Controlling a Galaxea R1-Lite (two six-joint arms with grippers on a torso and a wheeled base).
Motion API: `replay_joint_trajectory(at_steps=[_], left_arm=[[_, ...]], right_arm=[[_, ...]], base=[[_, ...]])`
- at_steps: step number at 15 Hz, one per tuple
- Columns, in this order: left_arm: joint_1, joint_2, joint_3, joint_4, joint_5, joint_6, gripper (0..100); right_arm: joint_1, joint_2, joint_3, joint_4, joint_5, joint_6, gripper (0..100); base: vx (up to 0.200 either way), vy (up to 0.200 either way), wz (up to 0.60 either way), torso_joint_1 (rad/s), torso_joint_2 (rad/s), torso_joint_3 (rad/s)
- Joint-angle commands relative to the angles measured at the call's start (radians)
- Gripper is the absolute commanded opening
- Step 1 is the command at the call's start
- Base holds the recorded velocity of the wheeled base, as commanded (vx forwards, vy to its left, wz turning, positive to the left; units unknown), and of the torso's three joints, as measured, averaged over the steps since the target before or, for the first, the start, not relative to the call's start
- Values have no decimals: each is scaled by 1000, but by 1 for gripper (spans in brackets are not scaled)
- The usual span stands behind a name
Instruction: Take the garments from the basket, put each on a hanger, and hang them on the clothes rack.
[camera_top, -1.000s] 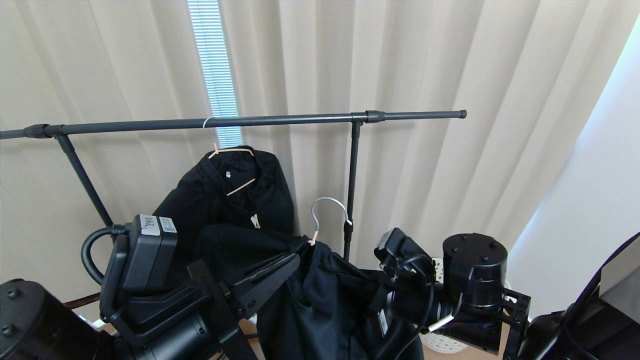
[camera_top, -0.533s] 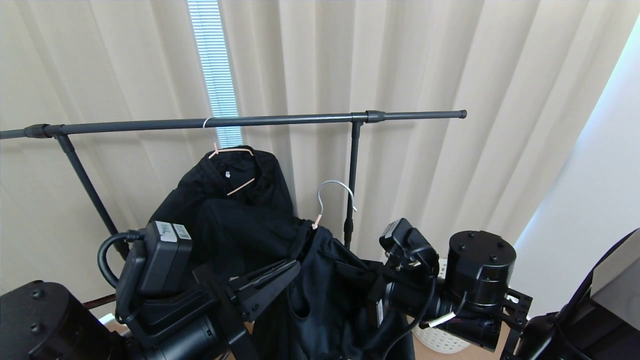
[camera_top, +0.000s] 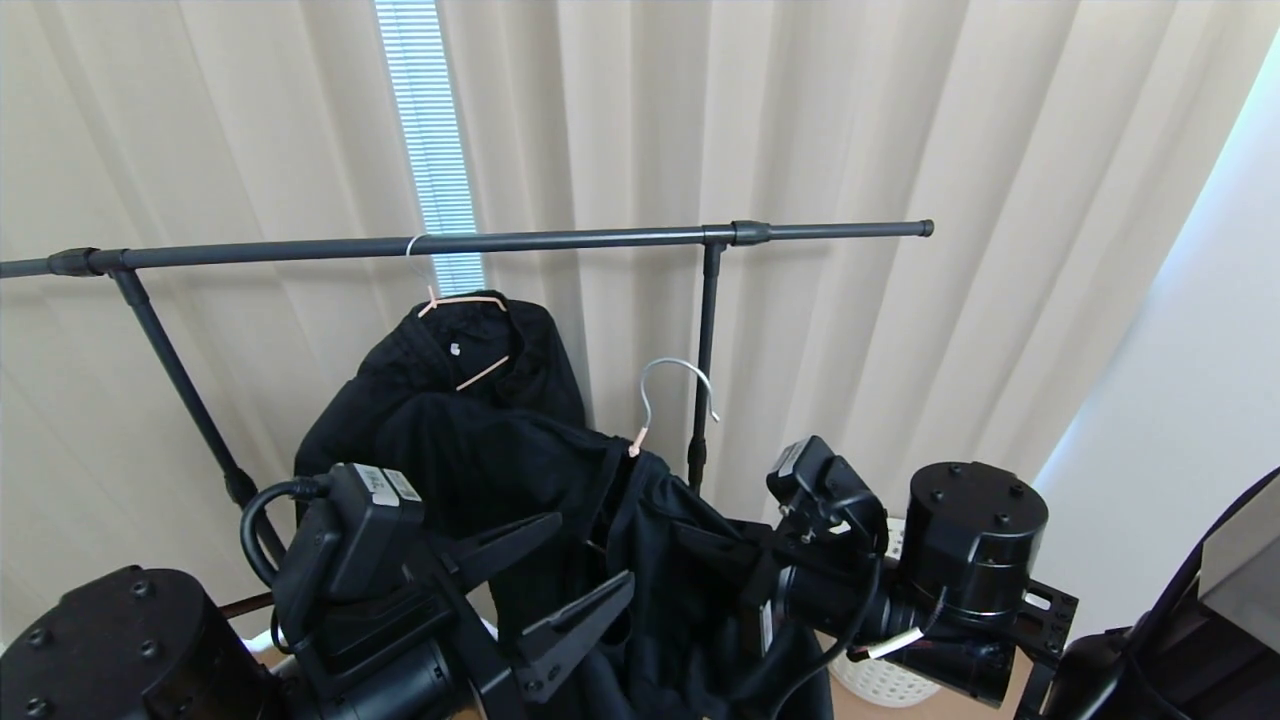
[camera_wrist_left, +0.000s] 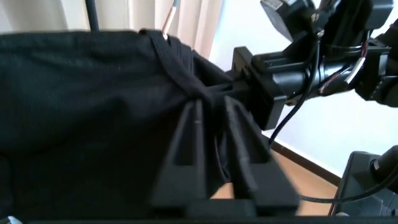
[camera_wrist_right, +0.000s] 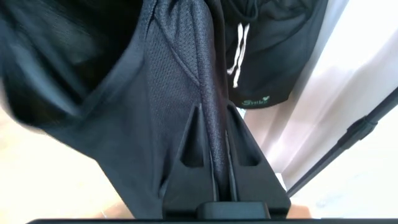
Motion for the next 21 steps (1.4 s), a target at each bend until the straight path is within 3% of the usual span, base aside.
replay_joint_trajectory(at_steps=[1, 5, 7, 8, 10, 12, 13, 15, 17, 18, 21], left_arm=[[34, 9, 2, 0, 1, 14, 100], [53, -36, -5, -11, 4, 70, 100], [120, -65, -8, -6, 4, 112, 100], [208, -103, -17, 10, -15, 160, 100], [367, -171, -35, 122, -182, 172, 100], [570, -235, -57, 248, -443, 163, 100], [656, -251, -60, 282, -596, 132, 100], [783, -245, -66, 290, -791, 51, 100], [858, -166, -84, 288, -883, 23, 100], [889, -99, -95, 284, -906, 23, 100], [892, -42, -101, 280, -906, 25, 100]], right_arm=[[-15, -9, 10, -1, 3, -1, 0], [-44, -18, 16, -1, 7, -6, 0], [-64, -29, 30, 0, 47, -9, 0], [-107, -59, 62, 0, 131, -56, 0], [-173, -70, 84, 2, 236, -118, 0], [-204, -81, 101, 2, 274, -122, 0], [-224, -81, 102, 2, 319, -122, 0], [-250, -86, 116, 0, 386, -124, 0], [-257, -89, 122, 0, 421, -130, 0], [-268, -92, 125, 0, 478, -130, 0], [-297, -104, 140, -1, 570, -128, 0]], base=[[0, 0, 0, 0, 0, 0], [0, 0, 0, 0, 0, 0], [0, 0, 0, 0, 0, 0], [0, 0, 0, 0, 0, 0], [0, 0, 0, 0, 0, 0], [0, 0, 0, 0, 0, 0], [0, 0, 0, 0, 0, 0], [0, 0, 0, 0, 0, 0], [0, 0, 0, 0, 0, 0], [0, 0, 0, 0, 0, 0], [0, 0, 0, 0, 0, 0]])
